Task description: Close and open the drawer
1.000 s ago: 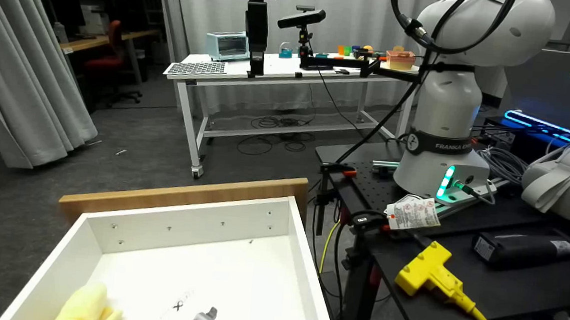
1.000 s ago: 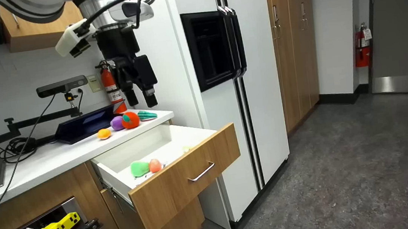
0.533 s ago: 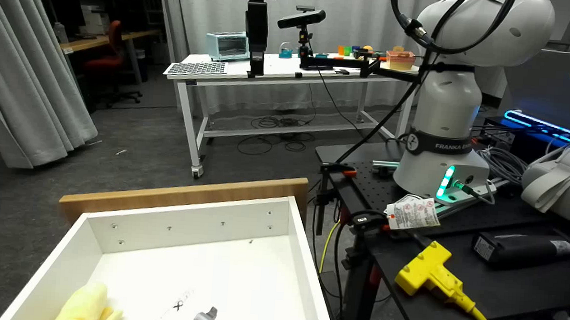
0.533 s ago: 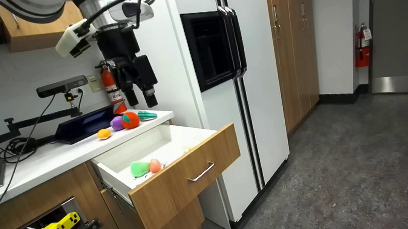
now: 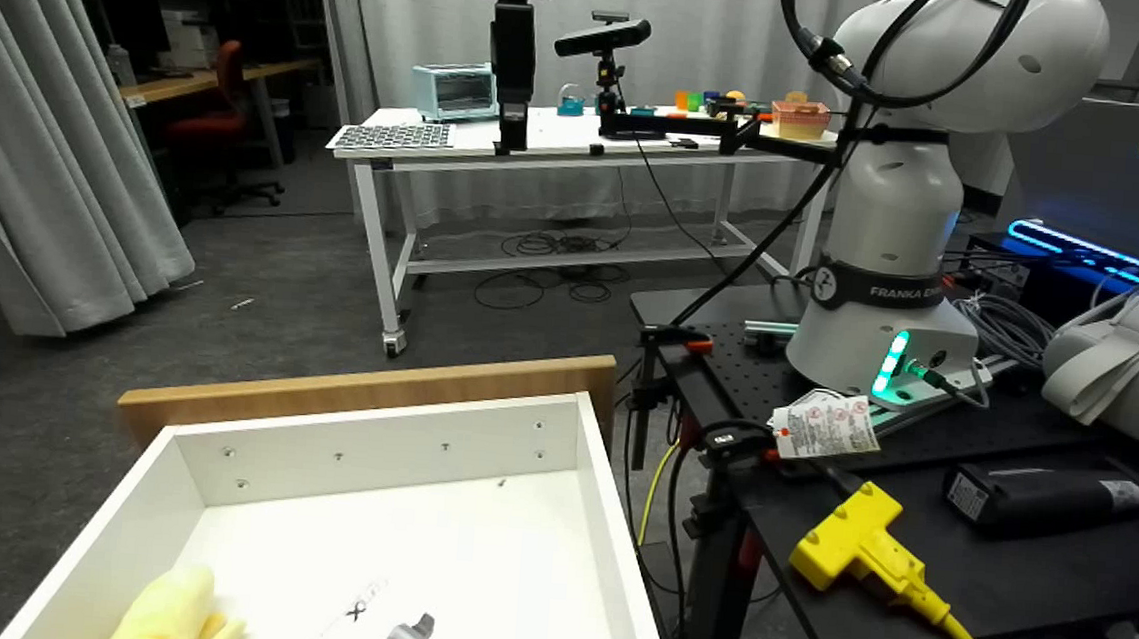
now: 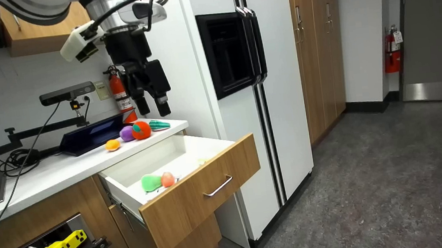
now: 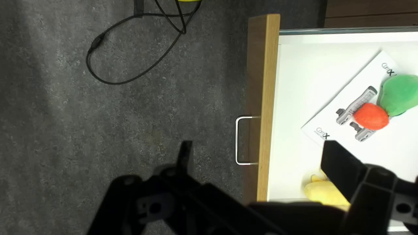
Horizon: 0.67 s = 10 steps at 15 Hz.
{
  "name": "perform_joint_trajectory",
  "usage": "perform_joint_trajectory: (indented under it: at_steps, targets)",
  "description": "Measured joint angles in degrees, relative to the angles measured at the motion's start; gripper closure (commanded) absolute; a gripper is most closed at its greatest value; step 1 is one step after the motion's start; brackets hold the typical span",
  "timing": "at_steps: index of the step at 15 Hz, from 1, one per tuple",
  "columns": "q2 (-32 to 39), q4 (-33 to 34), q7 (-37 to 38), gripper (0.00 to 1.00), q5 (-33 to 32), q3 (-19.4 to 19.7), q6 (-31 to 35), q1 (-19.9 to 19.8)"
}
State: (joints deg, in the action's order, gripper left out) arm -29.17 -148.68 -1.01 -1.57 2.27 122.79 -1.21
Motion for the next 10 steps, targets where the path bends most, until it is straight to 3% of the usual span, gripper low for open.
perform_joint_trajectory:
  at_steps: [7, 10]
  targets:
    - [0.44, 0.0, 0.01, 0.0, -0.24, -0.26, 0.31, 0.0]
    - [2.65, -0.14, -0.16, 0.0, -0.24, -0.26, 3.96, 0.0]
